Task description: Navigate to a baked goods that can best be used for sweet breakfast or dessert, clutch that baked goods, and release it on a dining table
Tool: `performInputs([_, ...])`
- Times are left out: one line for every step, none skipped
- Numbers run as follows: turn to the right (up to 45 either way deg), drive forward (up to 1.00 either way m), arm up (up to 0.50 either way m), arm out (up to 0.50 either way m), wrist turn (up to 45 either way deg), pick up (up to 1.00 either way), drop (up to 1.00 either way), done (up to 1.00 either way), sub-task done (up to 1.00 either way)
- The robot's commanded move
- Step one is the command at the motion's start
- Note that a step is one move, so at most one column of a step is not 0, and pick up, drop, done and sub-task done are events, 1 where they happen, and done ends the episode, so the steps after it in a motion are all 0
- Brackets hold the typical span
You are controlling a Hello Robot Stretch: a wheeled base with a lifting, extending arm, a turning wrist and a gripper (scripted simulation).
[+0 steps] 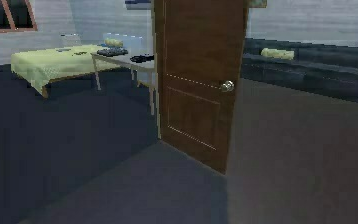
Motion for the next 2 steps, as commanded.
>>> performInputs([-24.0,0.0,0.0,0.0,0.0,0.0,0.0,0.0,0.0])
performInputs([-3.0,0.0,0.0,0.0,0.0,0.0,0.0,0.0,0.0])
